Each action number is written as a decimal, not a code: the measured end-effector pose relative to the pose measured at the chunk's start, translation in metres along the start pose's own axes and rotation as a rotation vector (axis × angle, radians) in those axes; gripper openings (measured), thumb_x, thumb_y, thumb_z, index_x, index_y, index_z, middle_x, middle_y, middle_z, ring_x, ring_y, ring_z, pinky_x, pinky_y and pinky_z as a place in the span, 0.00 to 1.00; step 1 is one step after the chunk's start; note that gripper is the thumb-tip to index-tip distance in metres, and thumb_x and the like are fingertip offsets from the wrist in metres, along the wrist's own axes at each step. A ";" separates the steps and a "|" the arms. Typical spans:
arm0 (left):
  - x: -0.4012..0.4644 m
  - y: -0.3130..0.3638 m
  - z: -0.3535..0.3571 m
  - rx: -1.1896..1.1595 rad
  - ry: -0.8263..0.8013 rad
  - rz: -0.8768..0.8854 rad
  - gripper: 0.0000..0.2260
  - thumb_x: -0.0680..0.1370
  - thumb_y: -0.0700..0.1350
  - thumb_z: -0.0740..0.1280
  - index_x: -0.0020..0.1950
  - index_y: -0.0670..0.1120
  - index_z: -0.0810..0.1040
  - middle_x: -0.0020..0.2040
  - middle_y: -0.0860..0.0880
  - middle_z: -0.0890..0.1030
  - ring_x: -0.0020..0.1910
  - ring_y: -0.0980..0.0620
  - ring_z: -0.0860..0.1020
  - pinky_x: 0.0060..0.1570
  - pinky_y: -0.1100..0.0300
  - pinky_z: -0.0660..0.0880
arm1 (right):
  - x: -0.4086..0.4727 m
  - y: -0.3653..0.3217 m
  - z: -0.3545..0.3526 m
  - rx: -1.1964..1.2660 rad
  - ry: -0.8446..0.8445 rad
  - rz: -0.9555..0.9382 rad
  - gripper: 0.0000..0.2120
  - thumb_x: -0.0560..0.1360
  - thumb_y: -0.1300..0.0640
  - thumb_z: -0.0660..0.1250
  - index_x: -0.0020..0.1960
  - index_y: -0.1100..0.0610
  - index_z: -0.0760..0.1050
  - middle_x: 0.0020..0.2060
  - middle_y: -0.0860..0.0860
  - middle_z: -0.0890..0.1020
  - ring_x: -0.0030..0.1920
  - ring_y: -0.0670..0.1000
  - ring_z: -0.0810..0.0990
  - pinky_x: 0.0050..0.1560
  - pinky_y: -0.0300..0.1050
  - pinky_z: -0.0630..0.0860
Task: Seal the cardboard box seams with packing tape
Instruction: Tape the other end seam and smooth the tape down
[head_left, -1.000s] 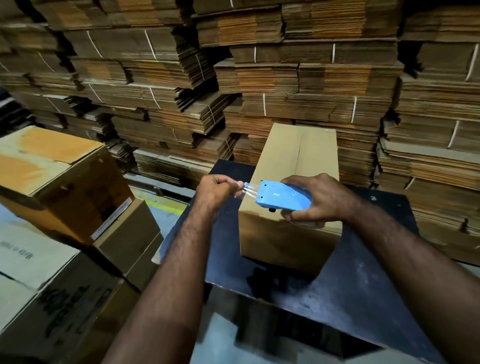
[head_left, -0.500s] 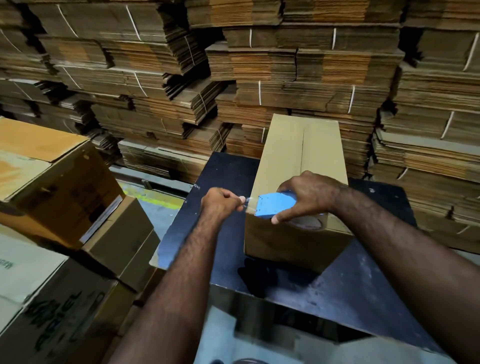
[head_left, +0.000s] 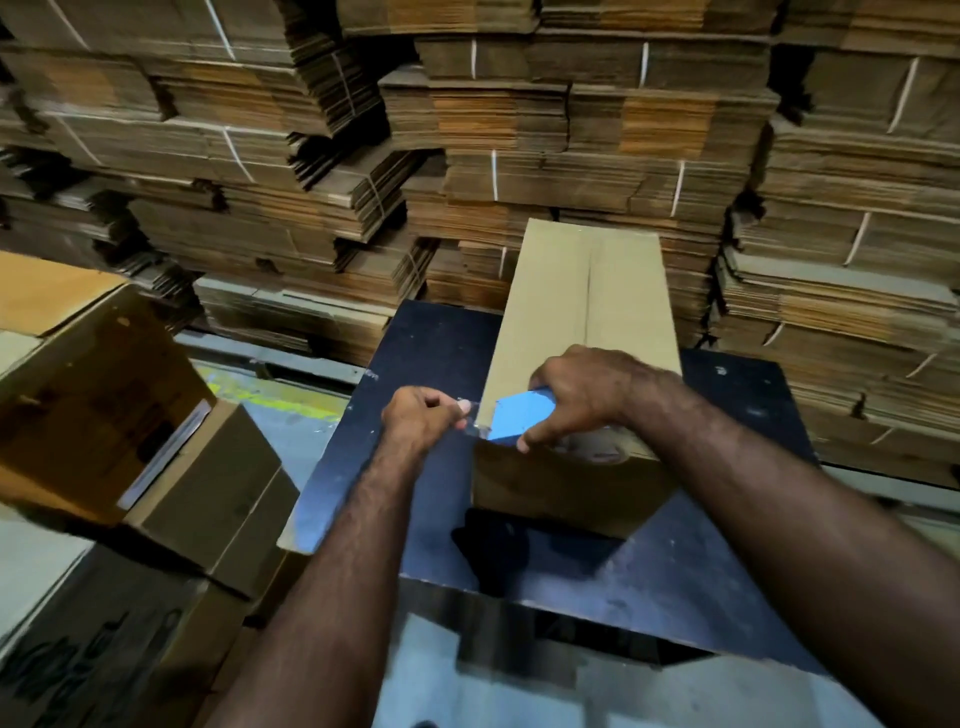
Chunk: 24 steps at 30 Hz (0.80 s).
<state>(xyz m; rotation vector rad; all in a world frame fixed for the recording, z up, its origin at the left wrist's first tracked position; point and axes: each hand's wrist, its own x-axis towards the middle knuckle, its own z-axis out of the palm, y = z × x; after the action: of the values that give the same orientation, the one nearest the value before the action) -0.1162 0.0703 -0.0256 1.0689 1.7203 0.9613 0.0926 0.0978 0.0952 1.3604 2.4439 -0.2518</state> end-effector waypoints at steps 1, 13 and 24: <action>0.008 -0.004 -0.002 -0.018 0.000 0.011 0.14 0.58 0.61 0.76 0.32 0.51 0.85 0.33 0.47 0.86 0.44 0.41 0.85 0.52 0.43 0.81 | 0.004 -0.004 -0.002 0.005 0.009 0.015 0.36 0.60 0.24 0.68 0.57 0.47 0.76 0.48 0.48 0.80 0.48 0.51 0.77 0.43 0.47 0.76; 0.012 -0.008 -0.006 -0.098 -0.058 0.041 0.09 0.69 0.49 0.77 0.33 0.45 0.85 0.35 0.42 0.85 0.39 0.48 0.81 0.52 0.45 0.79 | 0.013 -0.017 -0.010 0.011 -0.026 0.081 0.37 0.61 0.25 0.68 0.60 0.48 0.76 0.51 0.49 0.81 0.50 0.52 0.78 0.49 0.51 0.78; -0.005 -0.002 -0.003 -0.091 0.055 -0.134 0.17 0.73 0.51 0.78 0.58 0.47 0.80 0.51 0.45 0.81 0.46 0.47 0.77 0.40 0.58 0.74 | 0.008 -0.023 -0.011 0.001 -0.017 0.085 0.35 0.63 0.26 0.67 0.60 0.49 0.75 0.49 0.49 0.80 0.50 0.51 0.77 0.49 0.51 0.78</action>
<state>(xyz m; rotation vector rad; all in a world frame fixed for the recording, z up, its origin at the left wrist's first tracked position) -0.1183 0.0639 -0.0252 0.8646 1.7518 0.9816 0.0666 0.0957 0.1023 1.4522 2.3655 -0.2425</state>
